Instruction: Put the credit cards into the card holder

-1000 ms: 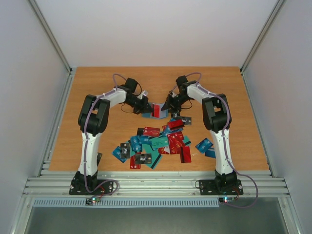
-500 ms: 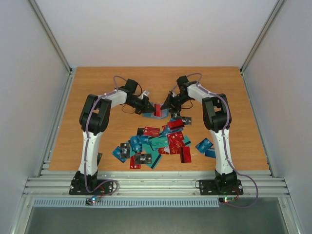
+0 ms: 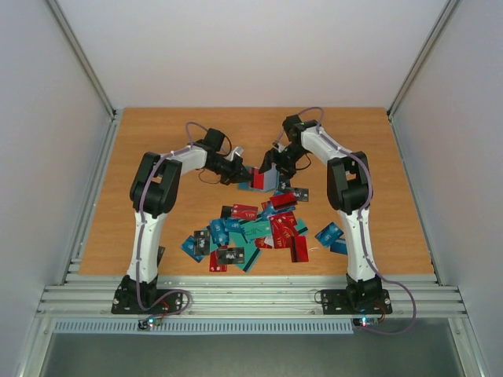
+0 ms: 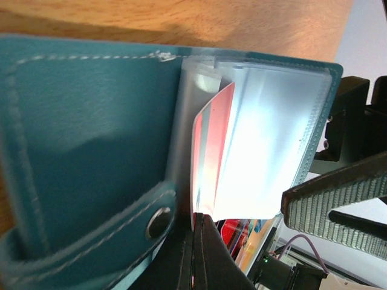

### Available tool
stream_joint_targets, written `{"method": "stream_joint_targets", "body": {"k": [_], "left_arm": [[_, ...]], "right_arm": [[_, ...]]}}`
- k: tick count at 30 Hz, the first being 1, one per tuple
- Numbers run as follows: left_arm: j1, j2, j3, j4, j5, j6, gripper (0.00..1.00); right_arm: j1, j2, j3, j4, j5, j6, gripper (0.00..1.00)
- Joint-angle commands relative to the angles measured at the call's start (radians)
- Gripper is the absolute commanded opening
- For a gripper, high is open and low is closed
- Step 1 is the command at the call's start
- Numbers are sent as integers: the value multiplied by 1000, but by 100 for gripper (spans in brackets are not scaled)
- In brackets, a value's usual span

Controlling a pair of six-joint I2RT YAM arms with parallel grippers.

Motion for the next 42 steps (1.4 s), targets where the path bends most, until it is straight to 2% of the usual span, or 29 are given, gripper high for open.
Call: {"method": "stream_joint_targets", "body": {"k": [1,12,14,18,21,42], "left_arm": [[-5,41,-22,-10,-90,7,0],[-5,40,-21,16,-78,-9,0],[-5,33,-22,16,-81,-7,0],[-5,24,-23,9,-85,1,0],[-5,14,-24,2,-85,4,0],[-10,23,21,-31,-66,3,0]], "right_arm": [[0,-85,31,-132,107,-70,63],[0,-171,17,-233,361,-124,70],[1,-190,2,-220,389,-119,64],[1,-219,-76,-145,394,-90,38],[5,-214,-102,-96,393,-75,30],[24,-82,-92,-27,368,-73,14]]}}
